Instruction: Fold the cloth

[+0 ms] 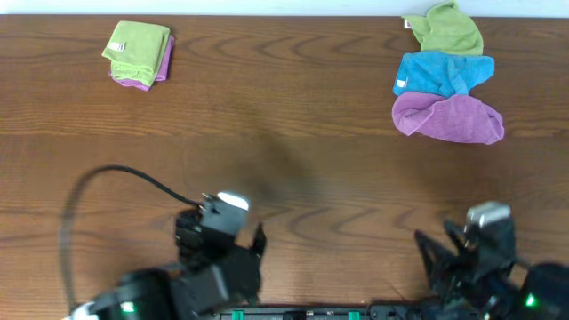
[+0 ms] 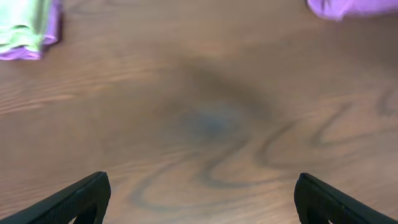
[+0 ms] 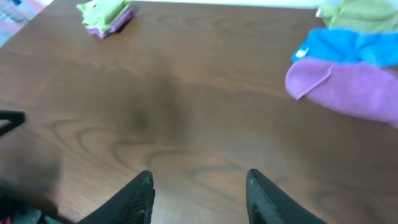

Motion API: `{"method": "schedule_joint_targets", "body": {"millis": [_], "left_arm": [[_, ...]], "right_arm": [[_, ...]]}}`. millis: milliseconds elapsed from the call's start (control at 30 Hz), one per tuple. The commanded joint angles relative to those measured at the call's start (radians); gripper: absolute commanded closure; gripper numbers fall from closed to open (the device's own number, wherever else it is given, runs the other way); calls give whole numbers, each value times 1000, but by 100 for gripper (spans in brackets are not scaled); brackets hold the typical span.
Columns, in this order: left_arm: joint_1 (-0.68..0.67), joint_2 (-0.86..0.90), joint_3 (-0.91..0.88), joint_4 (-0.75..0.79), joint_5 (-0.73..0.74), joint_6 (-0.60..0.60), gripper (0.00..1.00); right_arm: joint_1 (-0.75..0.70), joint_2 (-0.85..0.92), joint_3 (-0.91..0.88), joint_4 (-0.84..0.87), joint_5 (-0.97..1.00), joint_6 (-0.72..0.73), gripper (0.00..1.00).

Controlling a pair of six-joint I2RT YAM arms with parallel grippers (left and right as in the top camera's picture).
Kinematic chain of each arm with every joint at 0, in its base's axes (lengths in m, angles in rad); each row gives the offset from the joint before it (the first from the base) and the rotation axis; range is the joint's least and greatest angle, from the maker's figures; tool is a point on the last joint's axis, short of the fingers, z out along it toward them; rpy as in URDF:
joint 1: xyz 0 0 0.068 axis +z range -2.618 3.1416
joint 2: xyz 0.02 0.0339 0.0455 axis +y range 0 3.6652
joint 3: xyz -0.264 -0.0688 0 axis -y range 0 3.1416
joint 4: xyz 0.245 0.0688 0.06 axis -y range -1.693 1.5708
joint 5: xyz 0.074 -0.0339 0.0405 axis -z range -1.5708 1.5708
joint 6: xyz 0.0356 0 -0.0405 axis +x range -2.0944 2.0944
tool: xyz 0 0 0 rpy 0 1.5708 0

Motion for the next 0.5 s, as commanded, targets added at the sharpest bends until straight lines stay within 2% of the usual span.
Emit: {"method": "schedule_joint_targets", "body": {"millis": [0,33,67,100,233,467], "left_arm": [[-77,-2,-58,38,-151,-103,5],[-85,-2,-60,44,-163,-103,5],[-86,-2,-60,51,-174,-103,5],[-86,-2,-59,63,-177,-102,5],[-84,-2,-56,130,-230,-101,5],[-84,-2,-56,165,-331,-90,5]], "right_arm": [[6,-94,-101,43,-59,22,40],[6,-108,-110,52,-59,26,27],[6,-116,-114,63,-59,26,4],[6,-117,-114,74,-59,26,1],[6,-117,-114,129,-56,28,1],[6,-117,-114,77,-56,29,1]]}}
